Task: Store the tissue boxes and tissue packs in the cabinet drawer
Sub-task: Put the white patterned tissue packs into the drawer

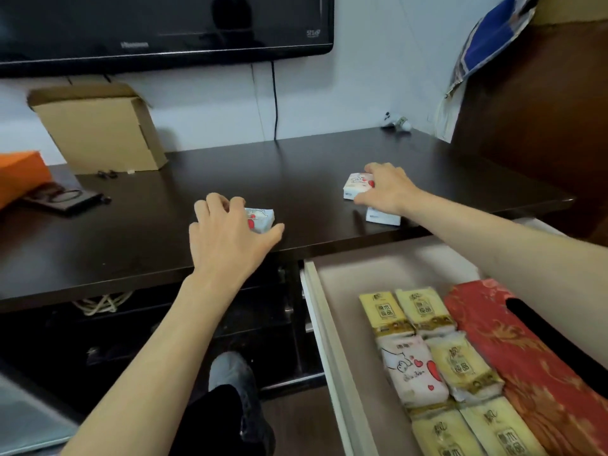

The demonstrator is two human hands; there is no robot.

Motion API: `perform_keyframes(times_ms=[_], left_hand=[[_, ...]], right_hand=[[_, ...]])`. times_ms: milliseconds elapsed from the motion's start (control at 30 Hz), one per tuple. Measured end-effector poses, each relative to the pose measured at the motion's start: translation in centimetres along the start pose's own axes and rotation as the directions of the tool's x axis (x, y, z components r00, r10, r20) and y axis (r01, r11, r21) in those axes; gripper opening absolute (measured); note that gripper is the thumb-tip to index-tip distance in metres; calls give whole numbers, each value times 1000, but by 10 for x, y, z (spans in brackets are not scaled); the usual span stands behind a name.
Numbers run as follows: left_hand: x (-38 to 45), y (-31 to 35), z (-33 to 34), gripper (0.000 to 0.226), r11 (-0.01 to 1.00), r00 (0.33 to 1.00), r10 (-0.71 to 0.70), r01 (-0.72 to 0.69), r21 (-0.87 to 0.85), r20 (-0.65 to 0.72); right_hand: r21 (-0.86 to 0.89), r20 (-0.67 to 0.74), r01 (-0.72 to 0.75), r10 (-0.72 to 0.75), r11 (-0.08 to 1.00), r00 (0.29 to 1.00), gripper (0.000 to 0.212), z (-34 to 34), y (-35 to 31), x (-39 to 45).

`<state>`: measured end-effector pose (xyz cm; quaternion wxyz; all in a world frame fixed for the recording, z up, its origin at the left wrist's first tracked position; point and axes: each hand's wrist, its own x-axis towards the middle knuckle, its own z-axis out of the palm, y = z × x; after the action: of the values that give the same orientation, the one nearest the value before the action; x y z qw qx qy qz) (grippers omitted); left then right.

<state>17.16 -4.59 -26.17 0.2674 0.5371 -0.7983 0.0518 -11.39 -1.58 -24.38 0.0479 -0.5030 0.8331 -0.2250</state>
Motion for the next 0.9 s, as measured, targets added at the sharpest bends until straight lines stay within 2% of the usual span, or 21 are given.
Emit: perform_keyframes(times_ms=[100,200,300,400,500,633,767,900], left_hand=[[11,-7,4,78,998,995,-30,34,-46,98],[25,-13,4,60,990,976,6,24,-136,216],[35,-19,1,53,975,950,57,12,-220,307],[34,-28,-1,54,957,917,125,-10,-292,378],[28,-38,-4,53,919,907,169,-3,-395,386],[19,-40,-6,50,906,901,220,-46,-422,374],[15,-41,-9,44,913,886,247,-77,-400,392],[11,-40,-12,36,924,900,230,-83,-373,370]], right_hand=[[-70,41,-29,32,997,999,66,4,3,16],[-132,31,5,-1,991,1000,67,7,0,21],[-101,86,129,-121,986,989,68,8,-11,17],[19,201,251,-249,968,947,70,7,-21,6],[93,264,342,-354,935,897,71,10,-27,-6],[126,273,396,-416,909,867,71,9,-31,-20],[60,242,446,-446,893,861,87,6,-34,-35],[47,201,486,-485,873,851,76,-2,-27,-52]])
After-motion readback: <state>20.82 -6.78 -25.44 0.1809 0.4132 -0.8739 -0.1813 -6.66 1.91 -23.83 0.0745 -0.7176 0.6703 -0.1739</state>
